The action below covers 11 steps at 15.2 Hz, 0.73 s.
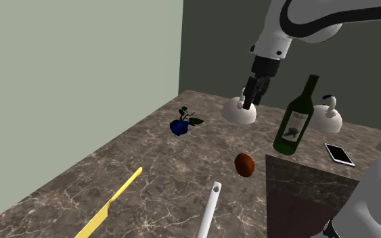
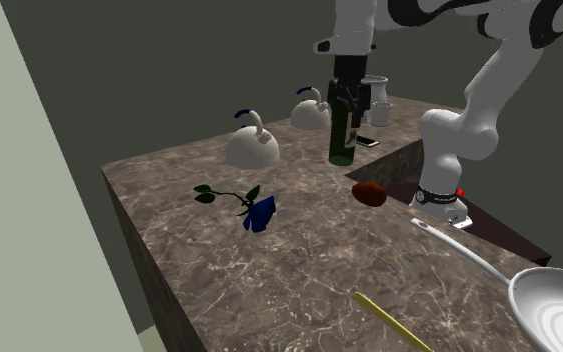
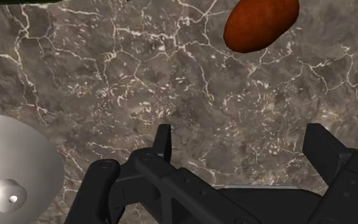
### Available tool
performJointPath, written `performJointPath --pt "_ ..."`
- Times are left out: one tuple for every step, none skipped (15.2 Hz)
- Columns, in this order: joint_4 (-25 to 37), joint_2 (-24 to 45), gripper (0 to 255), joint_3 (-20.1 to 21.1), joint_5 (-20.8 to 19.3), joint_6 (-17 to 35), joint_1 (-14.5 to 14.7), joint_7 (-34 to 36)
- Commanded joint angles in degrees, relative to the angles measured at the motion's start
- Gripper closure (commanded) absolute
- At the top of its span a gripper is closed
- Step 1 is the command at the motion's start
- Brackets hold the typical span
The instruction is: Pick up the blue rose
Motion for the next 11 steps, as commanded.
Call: performJointPath --pt "0.88 3.81 0 0.35 -0.16 3.87 -0.17 0.23" --pt "1.48 5.66 0 0.53 -0.26 5.53 -0.24 0.41" --pt "2.16 7.53 0 0.69 -0.38 7.14 -0.3 0.61" --pt "2.92 9.43 0 0.85 -0.51 8.69 -0.37 0.81" --pt "3.76 11.35 0 1.01 -0.67 10.18 -0.44 1.03" --pt "4.68 13.28 0 1.16 -0.85 11.61 -0.51 1.25" --pt "5.68 15.24 0 1.3 -1.04 12.97 -0.58 1.5" --pt "6.75 17.2 0 1.43 -1.26 14.27 -0.65 1.75" --pt "7.89 19.17 0 1.54 -1.5 15.51 -0.72 2.02" --pt "9.12 21.16 0 1.64 -1.76 16.68 -0.77 2.3" --pt "10.42 23.16 0 1.73 -2.03 17.78 -0.83 2.59"
